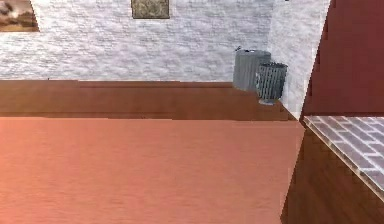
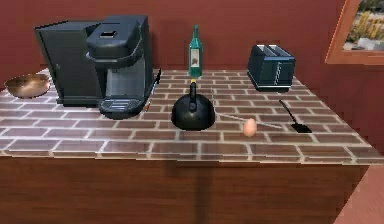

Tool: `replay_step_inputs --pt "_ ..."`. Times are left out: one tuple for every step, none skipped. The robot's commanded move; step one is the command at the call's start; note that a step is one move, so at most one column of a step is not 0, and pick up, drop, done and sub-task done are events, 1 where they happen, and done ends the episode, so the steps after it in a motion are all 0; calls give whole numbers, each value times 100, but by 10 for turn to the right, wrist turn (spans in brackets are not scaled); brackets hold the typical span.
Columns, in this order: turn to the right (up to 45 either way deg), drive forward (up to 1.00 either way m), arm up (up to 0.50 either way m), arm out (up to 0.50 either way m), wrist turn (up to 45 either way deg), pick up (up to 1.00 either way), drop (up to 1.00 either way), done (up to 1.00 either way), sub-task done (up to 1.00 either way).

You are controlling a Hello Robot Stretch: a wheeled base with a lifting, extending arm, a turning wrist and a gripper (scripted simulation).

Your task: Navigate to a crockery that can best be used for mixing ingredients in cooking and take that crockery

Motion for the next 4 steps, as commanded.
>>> replay_step_inputs --pt "120 0 0 0 0 0 0 0 0" --pt "0 15 0 0 0 0 0 0 0" --pt "-420 0 0 0 0 0 0 0 0" --pt "450 0 0 0 0 0 0 0 0"
